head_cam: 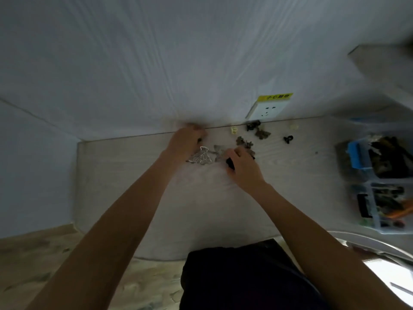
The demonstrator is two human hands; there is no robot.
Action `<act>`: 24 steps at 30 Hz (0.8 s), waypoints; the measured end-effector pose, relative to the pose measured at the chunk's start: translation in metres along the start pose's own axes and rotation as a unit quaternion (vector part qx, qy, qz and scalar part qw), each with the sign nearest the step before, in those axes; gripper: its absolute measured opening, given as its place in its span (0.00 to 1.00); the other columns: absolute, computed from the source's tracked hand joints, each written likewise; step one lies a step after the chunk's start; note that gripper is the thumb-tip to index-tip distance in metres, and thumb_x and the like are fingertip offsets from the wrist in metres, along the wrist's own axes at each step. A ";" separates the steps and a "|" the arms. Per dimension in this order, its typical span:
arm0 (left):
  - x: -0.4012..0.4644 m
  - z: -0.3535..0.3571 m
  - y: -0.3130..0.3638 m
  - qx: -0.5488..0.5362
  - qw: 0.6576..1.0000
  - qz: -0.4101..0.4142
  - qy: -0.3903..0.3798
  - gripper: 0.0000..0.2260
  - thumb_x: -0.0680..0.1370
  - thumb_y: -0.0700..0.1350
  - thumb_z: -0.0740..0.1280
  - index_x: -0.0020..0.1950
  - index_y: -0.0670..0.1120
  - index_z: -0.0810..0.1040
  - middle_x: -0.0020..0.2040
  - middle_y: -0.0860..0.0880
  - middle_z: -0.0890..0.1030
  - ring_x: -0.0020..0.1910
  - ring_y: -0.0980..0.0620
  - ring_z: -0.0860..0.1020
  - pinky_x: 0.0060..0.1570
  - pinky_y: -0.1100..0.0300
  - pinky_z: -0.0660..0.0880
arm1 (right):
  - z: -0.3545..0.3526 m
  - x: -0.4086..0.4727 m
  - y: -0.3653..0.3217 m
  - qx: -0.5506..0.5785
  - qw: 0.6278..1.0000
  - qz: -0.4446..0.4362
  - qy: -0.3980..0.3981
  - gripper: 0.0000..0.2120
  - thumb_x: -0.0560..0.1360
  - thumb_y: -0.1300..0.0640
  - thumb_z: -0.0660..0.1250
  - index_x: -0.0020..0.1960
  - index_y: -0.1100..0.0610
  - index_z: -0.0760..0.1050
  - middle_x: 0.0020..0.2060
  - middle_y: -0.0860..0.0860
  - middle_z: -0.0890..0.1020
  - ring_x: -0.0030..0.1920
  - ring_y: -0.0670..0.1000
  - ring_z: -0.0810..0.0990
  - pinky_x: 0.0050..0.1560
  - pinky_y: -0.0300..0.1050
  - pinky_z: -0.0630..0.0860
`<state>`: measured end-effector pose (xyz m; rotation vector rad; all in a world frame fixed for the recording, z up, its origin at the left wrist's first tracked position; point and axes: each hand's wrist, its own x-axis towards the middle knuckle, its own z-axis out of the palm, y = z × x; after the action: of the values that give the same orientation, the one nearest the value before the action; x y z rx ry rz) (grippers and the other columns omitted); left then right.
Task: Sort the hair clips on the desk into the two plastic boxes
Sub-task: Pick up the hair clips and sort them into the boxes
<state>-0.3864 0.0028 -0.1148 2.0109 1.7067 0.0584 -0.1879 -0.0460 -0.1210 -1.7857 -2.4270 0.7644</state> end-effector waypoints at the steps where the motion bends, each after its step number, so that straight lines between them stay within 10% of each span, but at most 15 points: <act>1: 0.003 0.000 0.002 0.022 1.000 0.007 -0.011 0.15 0.75 0.42 0.66 0.62 0.45 0.76 0.61 0.40 0.74 0.57 0.38 0.75 0.54 0.51 0.71 | -0.004 0.000 0.003 0.008 1.000 0.006 0.005 0.14 0.72 0.62 0.65 0.57 0.57 0.70 0.54 0.58 0.71 0.50 0.60 0.75 0.44 0.50 0.75; 7: 0.000 -0.005 0.008 0.007 0.999 0.032 0.024 0.08 0.76 0.41 0.64 0.53 0.41 0.79 0.54 0.39 0.76 0.48 0.37 0.78 0.47 0.50 0.73 | -0.035 -0.005 0.021 0.098 0.982 0.088 0.137 0.12 0.72 0.62 0.66 0.55 0.59 0.71 0.55 0.57 0.71 0.43 0.53 0.72 0.42 0.45 0.71; 11: 0.009 -0.016 0.047 -0.056 0.980 0.146 0.124 0.08 0.77 0.41 0.65 0.53 0.40 0.79 0.51 0.41 0.78 0.46 0.43 0.79 0.45 0.51 0.77 | -0.028 -0.002 0.034 0.141 0.970 0.178 0.089 0.14 0.74 0.58 0.65 0.57 0.59 0.68 0.54 0.59 0.70 0.47 0.59 0.74 0.45 0.46 0.70; 24: 0.034 0.023 0.090 -0.019 0.994 0.089 -0.065 0.20 0.76 0.42 0.65 0.68 0.45 0.69 0.59 0.40 0.72 0.57 0.41 0.73 0.53 0.56 0.68 | -0.020 0.018 0.038 0.139 0.966 0.207 0.068 0.23 0.71 0.56 0.69 0.64 0.53 0.67 0.57 0.58 0.70 0.51 0.61 0.76 0.49 0.50 0.73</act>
<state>-0.2889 0.0182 -0.1093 2.0864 1.4352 0.0193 -0.1538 -0.0136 -0.1234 -2.1625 -1.7774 0.9190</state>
